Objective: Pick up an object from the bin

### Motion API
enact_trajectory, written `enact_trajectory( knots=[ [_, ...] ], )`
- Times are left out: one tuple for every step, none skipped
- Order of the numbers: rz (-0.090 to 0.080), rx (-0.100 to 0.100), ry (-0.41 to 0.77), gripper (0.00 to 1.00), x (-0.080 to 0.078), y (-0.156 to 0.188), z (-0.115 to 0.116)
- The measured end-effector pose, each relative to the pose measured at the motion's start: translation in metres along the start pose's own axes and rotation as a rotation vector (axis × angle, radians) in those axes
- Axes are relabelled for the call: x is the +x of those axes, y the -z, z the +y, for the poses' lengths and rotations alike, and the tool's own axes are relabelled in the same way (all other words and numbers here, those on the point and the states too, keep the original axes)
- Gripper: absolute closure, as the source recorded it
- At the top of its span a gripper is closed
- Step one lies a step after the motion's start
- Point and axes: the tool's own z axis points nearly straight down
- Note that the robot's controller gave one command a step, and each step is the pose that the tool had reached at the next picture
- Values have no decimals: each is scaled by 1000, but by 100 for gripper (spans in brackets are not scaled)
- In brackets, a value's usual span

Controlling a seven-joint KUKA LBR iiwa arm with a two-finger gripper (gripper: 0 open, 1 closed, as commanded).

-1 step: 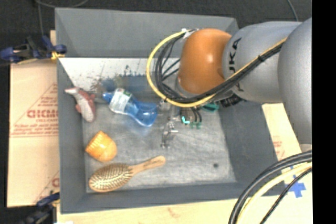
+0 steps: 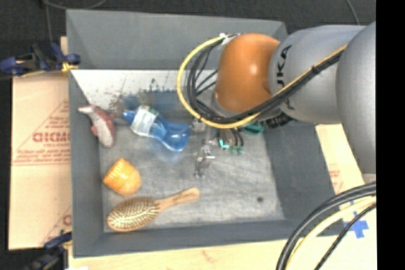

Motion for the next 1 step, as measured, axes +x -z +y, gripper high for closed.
enact_trajectory(
  knots=[
    [-6, 5, 37, 0, -21, -10, 5]
  ],
)
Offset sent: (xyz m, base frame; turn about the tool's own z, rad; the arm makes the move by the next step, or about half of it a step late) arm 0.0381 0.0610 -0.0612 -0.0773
